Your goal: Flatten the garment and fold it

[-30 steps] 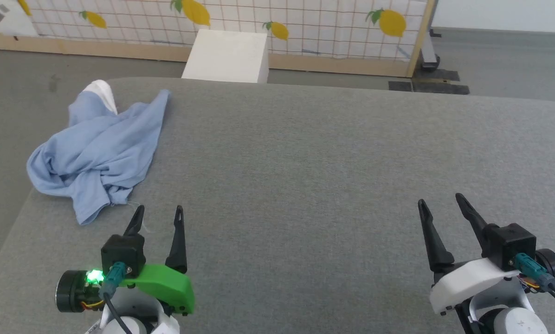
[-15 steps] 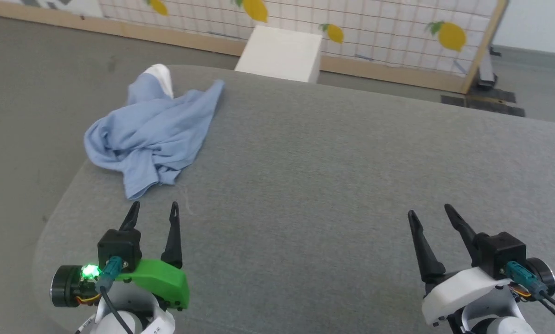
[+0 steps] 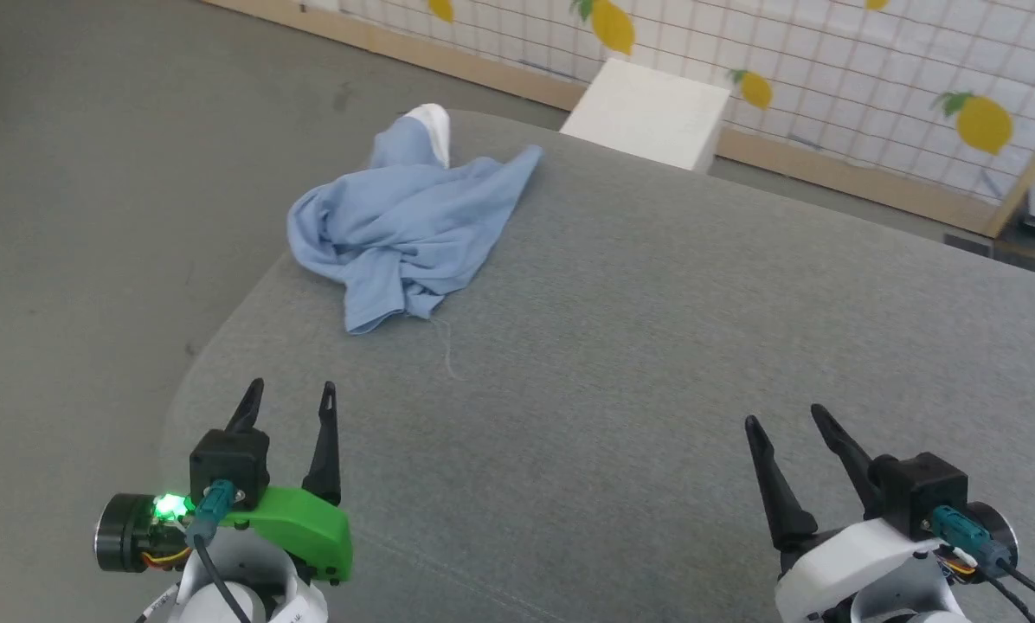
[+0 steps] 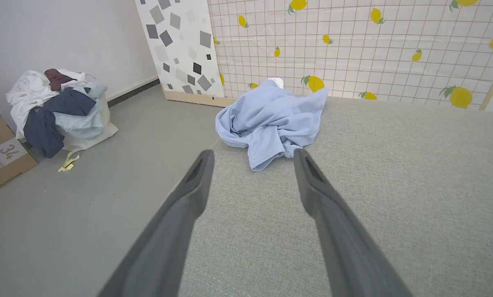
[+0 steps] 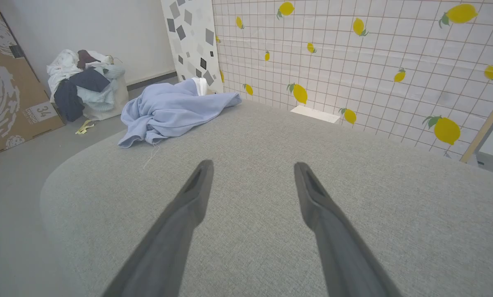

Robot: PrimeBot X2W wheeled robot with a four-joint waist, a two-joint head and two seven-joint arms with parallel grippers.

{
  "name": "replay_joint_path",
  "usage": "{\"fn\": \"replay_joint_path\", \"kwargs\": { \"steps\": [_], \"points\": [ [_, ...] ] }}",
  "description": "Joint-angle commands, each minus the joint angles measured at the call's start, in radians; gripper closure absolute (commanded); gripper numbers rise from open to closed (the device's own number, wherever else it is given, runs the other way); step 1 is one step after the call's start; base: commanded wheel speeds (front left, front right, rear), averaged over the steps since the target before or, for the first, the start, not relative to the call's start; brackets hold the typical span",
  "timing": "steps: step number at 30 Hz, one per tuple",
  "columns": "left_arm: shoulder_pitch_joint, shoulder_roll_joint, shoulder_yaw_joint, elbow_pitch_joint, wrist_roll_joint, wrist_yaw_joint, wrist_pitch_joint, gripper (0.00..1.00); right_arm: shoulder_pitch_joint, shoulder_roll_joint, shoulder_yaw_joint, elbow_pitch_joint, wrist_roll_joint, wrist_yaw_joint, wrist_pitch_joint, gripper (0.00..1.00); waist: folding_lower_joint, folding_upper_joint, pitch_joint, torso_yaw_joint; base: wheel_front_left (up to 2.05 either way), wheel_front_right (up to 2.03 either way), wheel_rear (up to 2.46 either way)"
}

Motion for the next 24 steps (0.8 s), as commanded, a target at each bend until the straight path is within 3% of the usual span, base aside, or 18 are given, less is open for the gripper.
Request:
{"fn": "replay_joint_path", "kwargs": {
  "steps": [1, 24],
  "points": [
    [-0.018, 0.006, -0.004, 0.001, 0.0, 0.005, 0.0, 0.0, 0.011, 0.001, 0.002, -0.006, 0.006, -0.002, 0.0, 0.0, 0.0, 0.0, -0.004, 0.041, 0.0, 0.0, 0.0],
    [-0.023, 0.0, -0.011, -0.005, -0.044, 0.017, 0.003, 0.0, 0.004, 0.001, -0.012, -0.02, 0.013, -0.002, 0.005, 0.0, 0.0, 0.0, 0.026, 0.051, 0.0, 0.0, 0.0]
  ]
}}
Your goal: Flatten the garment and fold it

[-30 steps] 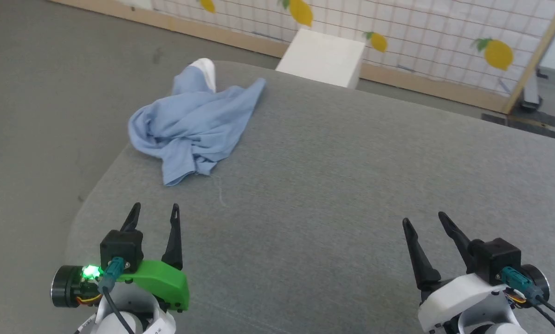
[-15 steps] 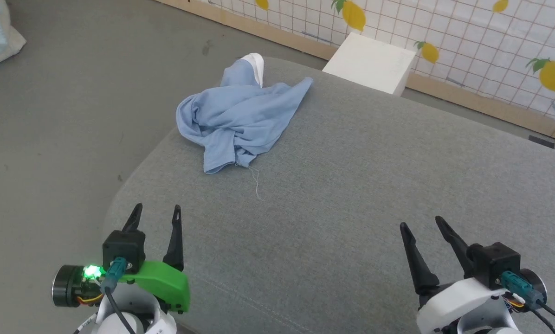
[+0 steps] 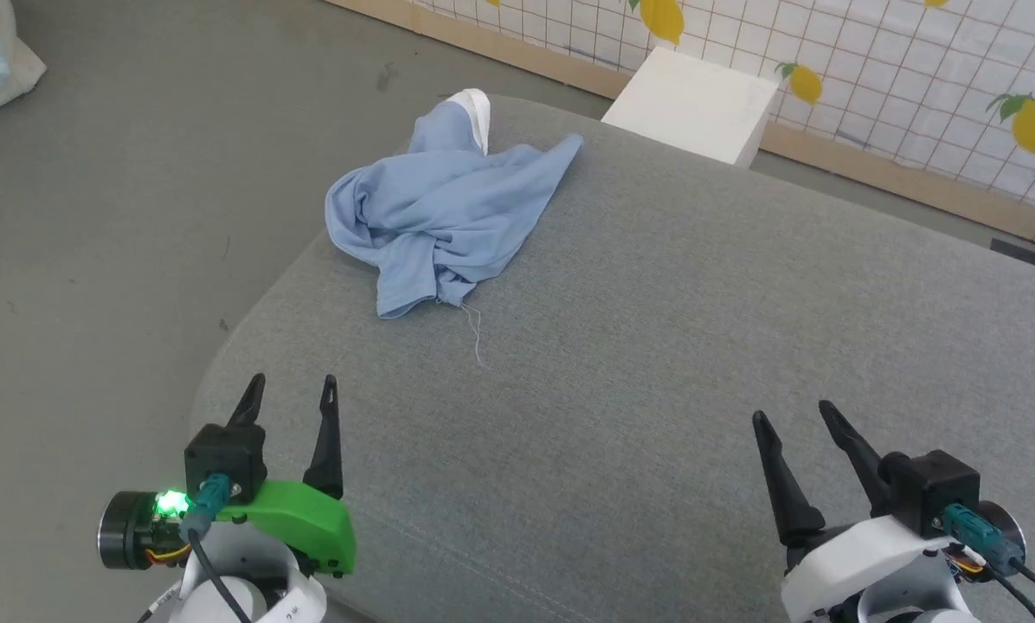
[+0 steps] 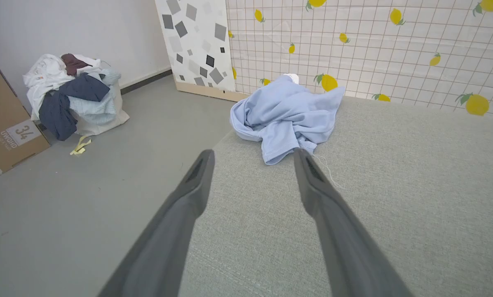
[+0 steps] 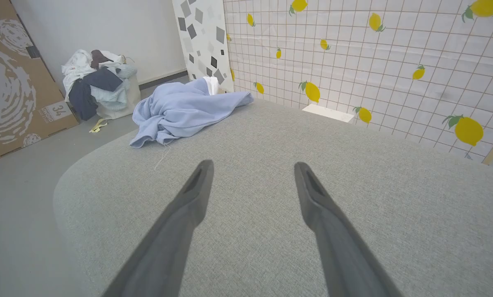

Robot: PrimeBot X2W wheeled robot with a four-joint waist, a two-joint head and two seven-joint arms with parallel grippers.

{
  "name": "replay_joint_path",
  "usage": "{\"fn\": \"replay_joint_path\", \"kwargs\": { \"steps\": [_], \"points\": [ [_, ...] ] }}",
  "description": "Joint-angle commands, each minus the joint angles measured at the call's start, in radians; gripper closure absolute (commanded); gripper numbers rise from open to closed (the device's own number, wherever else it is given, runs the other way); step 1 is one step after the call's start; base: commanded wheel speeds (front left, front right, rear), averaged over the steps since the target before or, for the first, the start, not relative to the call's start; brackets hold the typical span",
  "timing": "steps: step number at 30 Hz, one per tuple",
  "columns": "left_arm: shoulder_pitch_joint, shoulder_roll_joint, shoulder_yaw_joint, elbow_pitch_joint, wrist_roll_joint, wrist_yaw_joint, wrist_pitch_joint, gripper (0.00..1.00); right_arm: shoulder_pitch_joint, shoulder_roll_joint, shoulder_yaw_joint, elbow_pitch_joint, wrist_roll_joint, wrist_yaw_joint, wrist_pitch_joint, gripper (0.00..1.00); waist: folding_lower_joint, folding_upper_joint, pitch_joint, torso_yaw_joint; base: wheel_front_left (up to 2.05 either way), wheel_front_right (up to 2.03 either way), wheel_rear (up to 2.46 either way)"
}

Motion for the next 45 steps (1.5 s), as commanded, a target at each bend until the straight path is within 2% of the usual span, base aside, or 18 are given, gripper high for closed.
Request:
{"fn": "replay_joint_path", "kwargs": {
  "steps": [1, 6, 10, 12, 17, 23, 29, 34, 35, 45],
  "points": [
    [-0.013, -0.001, 0.002, -0.003, -0.017, -0.003, 0.006, 0.0, 0.0, 0.0, 0.002, -0.011, -0.003, -0.002, 0.005, 0.0, 0.0, 0.0, 0.009, -0.006, 0.0, 0.0, 0.0],
    [-0.031, 0.016, 0.015, -0.025, -0.038, -0.013, 0.023, 0.0, -0.022, -0.006, 0.005, -0.045, -0.019, -0.002, 0.022, 0.0, 0.0, 0.0, 0.072, -0.042, 0.0, 0.0, 0.0],
    [-0.088, 0.045, 0.043, -0.048, -0.073, -0.04, 0.031, 0.0, -0.052, -0.021, 0.001, -0.089, -0.03, -0.002, 0.042, 0.0, 0.0, 0.0, 0.145, -0.087, 0.0, 0.0, 0.0],
    [-0.134, 0.072, 0.069, -0.052, -0.095, -0.056, 0.042, 0.0, -0.069, -0.03, 0.001, -0.117, -0.035, -0.002, 0.053, 0.0, 0.0, 0.0, 0.188, -0.114, 0.0, 0.0, 0.0],
    [-0.289, 0.164, 0.102, -0.041, -0.17, -0.134, 0.133, 0.0, -0.109, -0.058, 0.004, -0.188, -0.044, -0.002, 0.079, 0.0, 0.0, 0.0, 0.299, -0.183, 0.0, 0.0, 0.0],
    [-0.485, 0.281, 0.109, 0.06, -0.275, -0.172, 0.295, 0.0, -0.156, -0.069, 0.006, -0.252, -0.035, -0.002, 0.095, 0.0, 0.0, 0.0, 0.406, -0.262, 0.0, 0.0, 0.0],
    [-0.641, 0.371, 0.103, 0.224, -0.439, -0.182, 0.481, 0.0, -0.194, -0.074, 0.014, -0.287, -0.042, -0.002, 0.088, 0.0, 0.0, 0.0, 0.489, -0.339, 0.0, 0.0, 0.0],
    [-0.756, 0.457, 0.073, 0.302, -0.569, -0.184, 0.617, 0.0, -0.215, -0.065, 0.016, -0.3, -0.046, -0.002, 0.073, 0.0, 0.0, 0.0, 0.541, -0.388, 0.0, 0.0, 0.0],
    [-0.808, 0.511, 0.054, 0.347, -0.615, -0.184, 0.697, 0.0, -0.223, -0.059, 0.022, -0.301, -0.049, -0.002, 0.061, 0.0, 0.0, 0.0, 0.568, -0.412, 0.0, 0.0, 0.0],
    [-0.854, 0.595, 0.049, 0.457, -0.652, -0.17, 0.874, 0.0, -0.221, -0.049, 0.027, -0.291, -0.058, -0.002, 0.029, 0.0, 0.0, 0.0, 0.604, -0.454, 0.0, 0.0, 0.0]
  ]
}}
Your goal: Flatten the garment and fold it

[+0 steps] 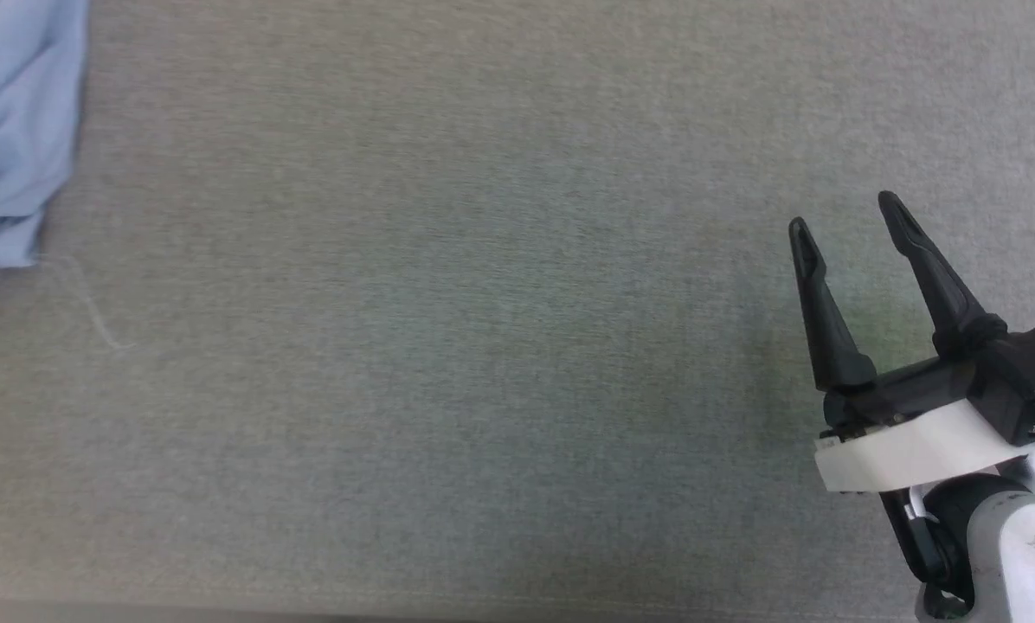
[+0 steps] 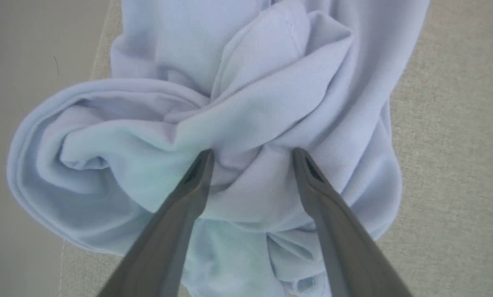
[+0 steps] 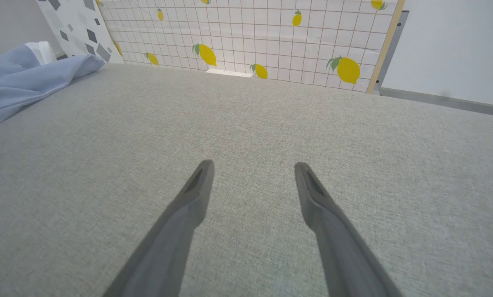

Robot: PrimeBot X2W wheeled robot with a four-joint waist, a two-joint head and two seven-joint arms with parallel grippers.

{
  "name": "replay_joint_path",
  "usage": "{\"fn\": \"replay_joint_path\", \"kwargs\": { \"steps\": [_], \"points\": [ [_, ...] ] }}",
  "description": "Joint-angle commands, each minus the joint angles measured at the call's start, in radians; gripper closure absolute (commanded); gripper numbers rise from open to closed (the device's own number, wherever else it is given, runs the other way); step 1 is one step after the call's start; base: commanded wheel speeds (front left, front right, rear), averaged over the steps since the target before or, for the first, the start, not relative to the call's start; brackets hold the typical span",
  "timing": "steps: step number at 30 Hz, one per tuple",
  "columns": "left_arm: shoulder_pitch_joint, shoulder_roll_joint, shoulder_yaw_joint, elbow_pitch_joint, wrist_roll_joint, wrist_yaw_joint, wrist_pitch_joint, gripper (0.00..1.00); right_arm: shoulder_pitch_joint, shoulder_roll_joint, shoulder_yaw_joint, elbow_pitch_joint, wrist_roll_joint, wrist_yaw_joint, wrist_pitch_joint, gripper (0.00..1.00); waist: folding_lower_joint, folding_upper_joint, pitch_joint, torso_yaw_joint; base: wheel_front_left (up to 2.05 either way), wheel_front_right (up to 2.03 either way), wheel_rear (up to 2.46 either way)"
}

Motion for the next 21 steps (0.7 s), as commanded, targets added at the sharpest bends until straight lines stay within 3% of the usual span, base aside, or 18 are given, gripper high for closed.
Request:
{"fn": "replay_joint_path", "kwargs": {
  "steps": [1, 4, 5, 6, 12, 21],
  "points": [
    [-0.013, 0.017, -0.008, 0.006, 0.008, 0.005, 0.012, 0.0, -0.011, 0.005, 0.0, -0.001, -0.005, -0.002, -0.008, 0.0, 0.0001, 0.0, 0.029, -0.027, 0.0, 0.0, 0.0],
    [0.0, 0.015, -0.016, 0.012, 0.001, 0.013, 0.044, 0.0, -0.005, 0.008, -0.004, 0.0, -0.009, -0.002, -0.011, 0.0, 0.0001, 0.0, 0.03, -0.025, 0.0, 0.0, 0.0],
    [0.005, 0.011, -0.015, 0.013, -0.008, 0.015, 0.053, 0.73, -0.004, 0.008, -0.004, 0.002, -0.011, -0.002, -0.012, 0.0, 0.0001, 0.0, 0.028, -0.023, 0.0, 0.0, 0.0],
    [0.009, 0.009, -0.015, 0.012, -0.012, 0.016, 0.055, 1.0, -0.002, 0.008, -0.004, 0.005, -0.012, -0.002, -0.012, 0.0, 0.0001, 0.0, 0.024, -0.022, 0.0, 0.0, 0.0],
    [0.018, 0.012, -0.006, -0.008, 0.016, 0.017, -0.04, 1.0, 0.003, 0.006, 0.003, 0.028, -0.014, -0.002, -0.01, 0.0, 0.0001, 0.0, -0.024, -0.005, 0.0, 0.0, 0.0],
    [-0.083, -0.022, -0.025, 0.005, 0.106, 0.003, -0.352, 1.0, 0.024, -0.009, 0.007, 0.093, 0.006, -0.002, -0.003, 0.0, 0.0001, 0.0, -0.187, 0.036, 0.0, 0.0, 0.0]
  ]
}}
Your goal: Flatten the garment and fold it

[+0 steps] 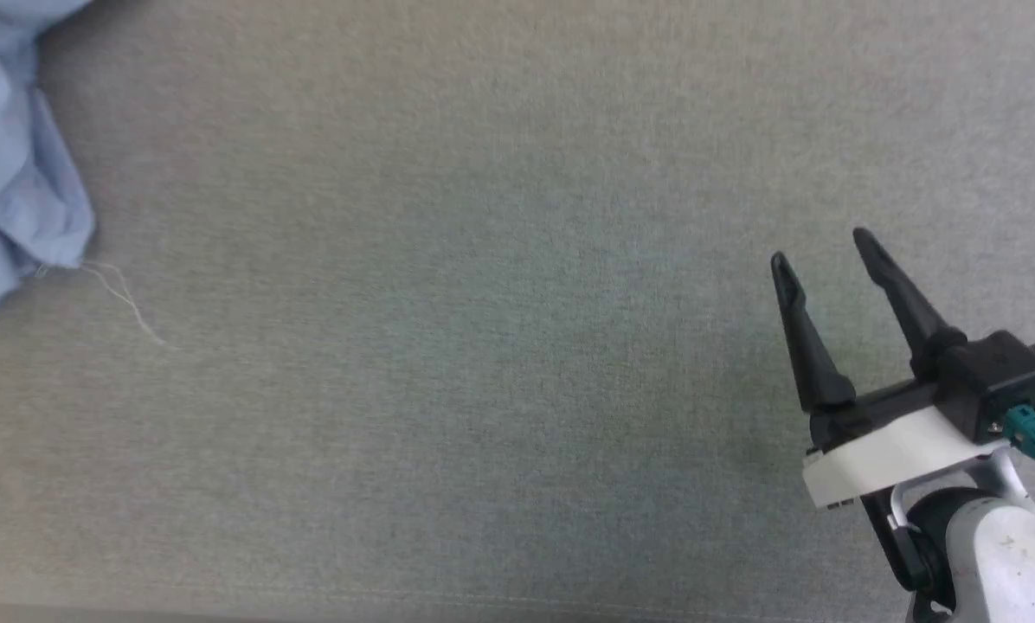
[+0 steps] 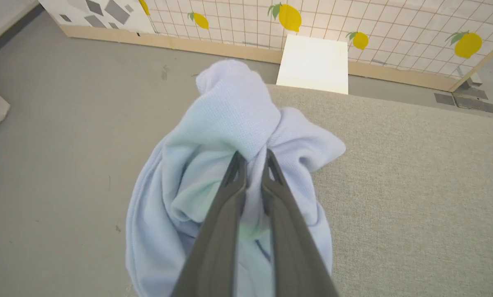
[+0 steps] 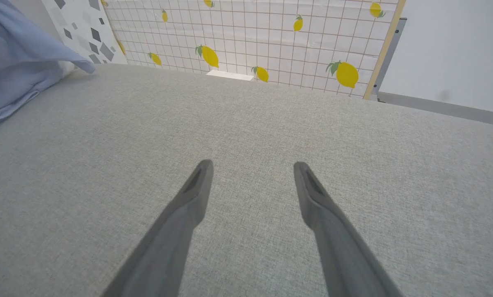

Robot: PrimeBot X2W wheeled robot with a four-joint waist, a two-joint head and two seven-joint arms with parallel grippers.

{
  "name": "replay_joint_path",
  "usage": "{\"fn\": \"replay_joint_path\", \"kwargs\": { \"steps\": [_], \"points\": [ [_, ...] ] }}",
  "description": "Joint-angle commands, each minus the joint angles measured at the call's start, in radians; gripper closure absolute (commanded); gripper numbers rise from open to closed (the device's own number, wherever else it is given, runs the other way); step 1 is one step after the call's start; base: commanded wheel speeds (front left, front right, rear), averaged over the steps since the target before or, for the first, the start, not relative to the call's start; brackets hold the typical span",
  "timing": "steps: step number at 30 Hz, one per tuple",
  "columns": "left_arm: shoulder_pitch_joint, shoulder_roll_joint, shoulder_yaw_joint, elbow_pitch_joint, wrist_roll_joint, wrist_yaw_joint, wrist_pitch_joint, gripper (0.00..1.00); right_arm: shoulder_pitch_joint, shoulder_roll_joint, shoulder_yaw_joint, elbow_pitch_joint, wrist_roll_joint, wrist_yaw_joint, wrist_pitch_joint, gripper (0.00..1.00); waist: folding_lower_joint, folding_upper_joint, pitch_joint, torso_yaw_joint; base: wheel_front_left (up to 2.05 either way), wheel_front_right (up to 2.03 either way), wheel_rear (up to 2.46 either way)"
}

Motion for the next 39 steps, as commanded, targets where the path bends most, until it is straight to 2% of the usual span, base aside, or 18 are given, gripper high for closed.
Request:
{"fn": "replay_joint_path", "kwargs": {
  "steps": [1, 8, 10, 18, 27, 35, 38, 39],
  "points": [
    [-0.035, -0.005, -0.006, -0.006, 0.027, -0.004, -0.043, 1.0, 0.013, 0.0, -0.001, 0.007, 0.007, -0.002, 0.001, 0.0, 0.0001, 0.0, -0.092, 0.034, 0.0, 0.0, 0.0],
    [-0.129, -0.046, -0.084, -0.028, 0.089, -0.013, -0.261, 1.0, 0.033, 0.008, -0.009, 0.056, 0.028, -0.002, 0.002, 0.0, 0.0001, 0.0, -0.23, 0.048, 0.0, 0.0, 0.0],
    [-0.153, -0.065, -0.114, -0.046, 0.088, -0.014, -0.286, 1.0, 0.036, 0.014, -0.011, 0.067, 0.031, -0.002, 0.001, 0.0, 0.0001, 0.0, -0.259, 0.046, 0.0, 0.0, 0.0],
    [-0.214, -0.161, -0.26, -0.136, 0.024, -0.015, -0.289, 1.0, 0.041, 0.036, -0.019, 0.102, 0.038, -0.002, -0.01, 0.0, 0.0001, 0.0, -0.331, 0.003, 0.0, 0.0, 0.0],
    [-0.236, -0.315, -0.377, -0.187, 0.003, -0.012, -0.27, 1.0, 0.024, 0.05, -0.025, 0.116, 0.028, -0.002, -0.029, 0.0, 0.0001, 0.0, -0.313, -0.118, 0.0, 0.0, 0.0],
    [-0.101, -0.416, -0.507, -0.203, 0.053, 0.02, -0.289, 1.0, 0.012, 0.058, -0.038, 0.126, 0.016, -0.002, -0.059, 0.0, 0.0001, 0.0, -0.253, -0.218, 0.0, 0.0, 0.0],
    [-0.021, -0.452, -0.616, -0.215, 0.109, 0.02, -0.287, 1.0, 0.01, 0.059, -0.047, 0.131, 0.009, -0.002, -0.069, 0.0, 0.0001, 0.0, -0.227, -0.242, 0.0, 0.0, 0.0],
    [0.002, -0.459, -0.658, -0.217, 0.13, 0.016, -0.282, 0.75, 0.008, 0.06, -0.048, 0.133, 0.009, -0.002, -0.072, 0.0, 0.0001, 0.0, -0.221, -0.247, 0.0, 0.0, 0.0]
  ]
}}
